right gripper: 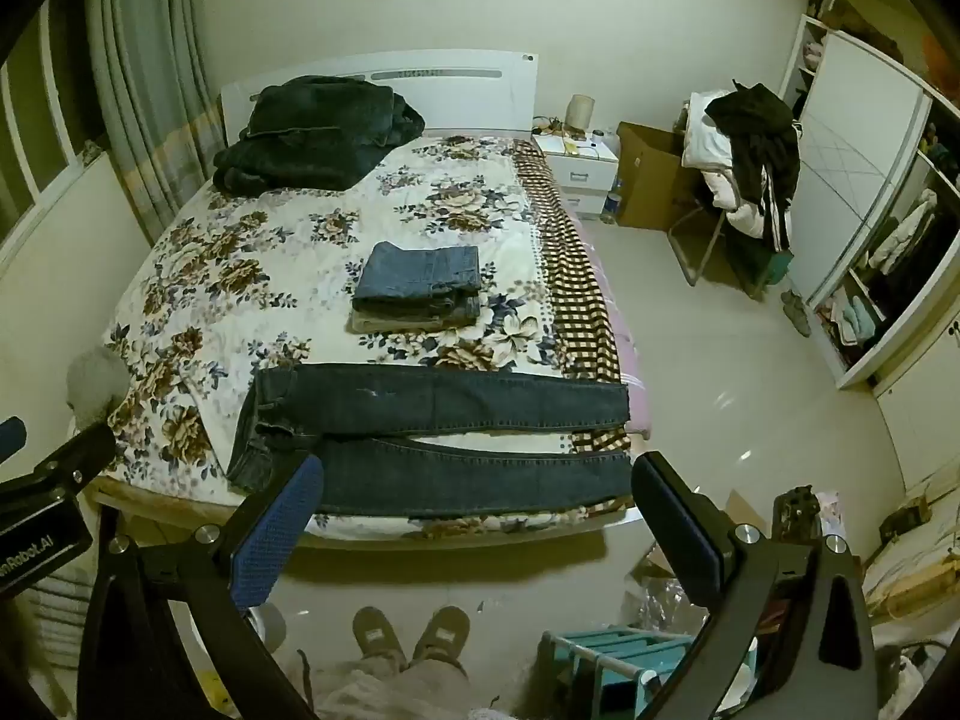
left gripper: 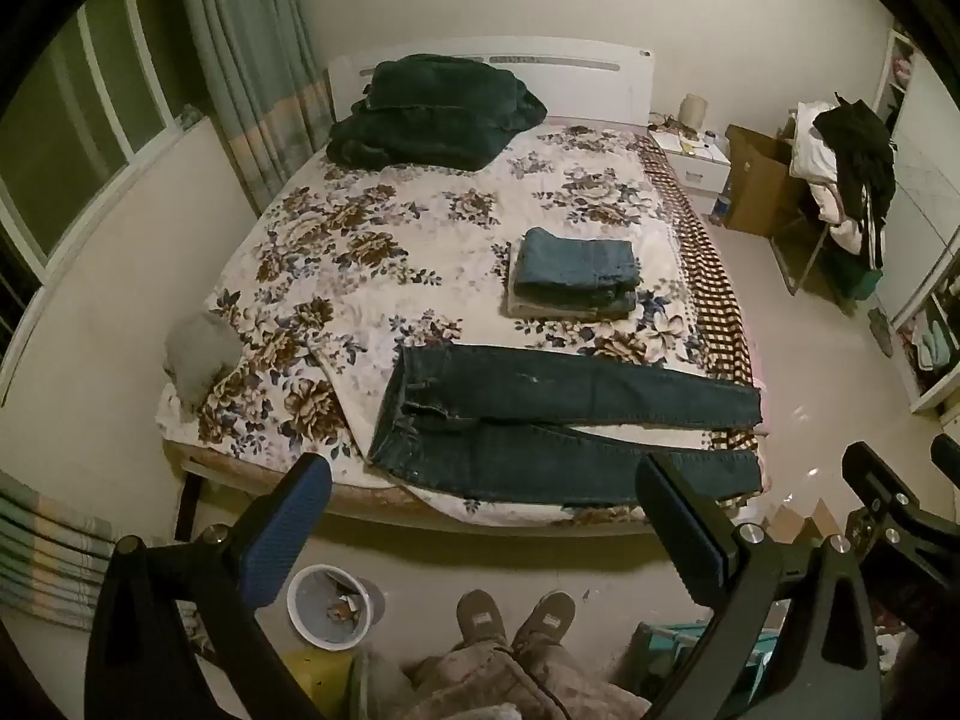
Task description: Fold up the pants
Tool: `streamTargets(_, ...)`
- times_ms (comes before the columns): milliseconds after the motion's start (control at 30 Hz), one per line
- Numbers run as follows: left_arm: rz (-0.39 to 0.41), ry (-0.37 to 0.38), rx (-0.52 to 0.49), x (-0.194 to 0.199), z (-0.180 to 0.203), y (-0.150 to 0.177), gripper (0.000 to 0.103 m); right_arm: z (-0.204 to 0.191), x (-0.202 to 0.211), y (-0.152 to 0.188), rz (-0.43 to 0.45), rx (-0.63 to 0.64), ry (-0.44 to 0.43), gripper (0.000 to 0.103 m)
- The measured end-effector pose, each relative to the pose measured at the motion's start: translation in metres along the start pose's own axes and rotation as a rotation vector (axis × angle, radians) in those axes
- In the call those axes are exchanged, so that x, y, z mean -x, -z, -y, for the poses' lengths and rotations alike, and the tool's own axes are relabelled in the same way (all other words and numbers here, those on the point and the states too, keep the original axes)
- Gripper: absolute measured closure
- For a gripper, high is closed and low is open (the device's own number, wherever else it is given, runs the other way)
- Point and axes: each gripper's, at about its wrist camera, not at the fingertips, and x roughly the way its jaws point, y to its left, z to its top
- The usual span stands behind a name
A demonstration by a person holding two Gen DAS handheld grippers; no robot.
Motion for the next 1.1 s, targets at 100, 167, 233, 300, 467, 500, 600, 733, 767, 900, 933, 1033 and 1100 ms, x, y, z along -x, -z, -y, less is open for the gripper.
streamTargets(100,-0.022,0.000,0.000,-0.001,0.003,-0.001,0.000,0.001,0.000,0.000,-0.008,-0.007,-0.011,0.000)
streamTargets(167,-0.021,0.008,0.006,0.000,0.001,-0.003,0.000,0.001,0.001,0.001,-0.010,-0.006,-0.013,0.000)
streamTargets(233,-0.024,0.011,0.008,0.000,0.000,-0.005,0.000,0.001,0.002,0.001,-0.008,-0.006,-0.013,0.000)
streamTargets(300,-0.014,0.003,0.001,0.002,0.005,0.003,0.000,0.000,0.000,0.001,-0.014,-0.006,-0.009,0.000)
streamTargets(467,-0.010,0.006,0.001,0.004,0.007,0.002,0.000,0.001,0.002,0.002,-0.013,-0.008,-0.010,0.000)
streamTargets(500,-0.008,0.003,0.001,0.004,0.008,0.003,0.000,0.001,0.003,0.003,-0.013,-0.007,-0.010,0.000)
streamTargets(600,-0.008,0.007,0.001,0.006,0.010,0.003,0.000,0.001,0.005,0.004,-0.011,-0.006,-0.010,0.000)
streamTargets(733,-0.007,0.008,0.002,0.007,0.009,0.003,0.000,0.002,0.005,0.003,-0.011,-0.007,-0.011,0.000)
streamTargets(767,-0.006,0.007,0.002,0.007,0.010,0.003,0.000,0.002,0.005,0.003,-0.010,-0.006,-0.010,0.000)
streamTargets(900,-0.003,0.007,-0.001,0.007,0.009,0.002,0.000,0.003,0.007,0.002,-0.009,-0.011,-0.015,0.000)
streamTargets(933,-0.002,0.007,-0.003,0.009,0.012,0.002,0.000,0.003,0.010,0.006,-0.009,-0.010,-0.016,0.000)
streamTargets(1033,-0.001,0.008,-0.004,0.011,0.015,0.001,0.000,0.002,0.011,0.007,-0.006,-0.010,-0.017,0.000)
streamTargets(1100,-0.002,0.010,-0.004,0.012,0.015,0.000,0.000,0.002,0.011,0.006,-0.005,-0.007,-0.015,0.000)
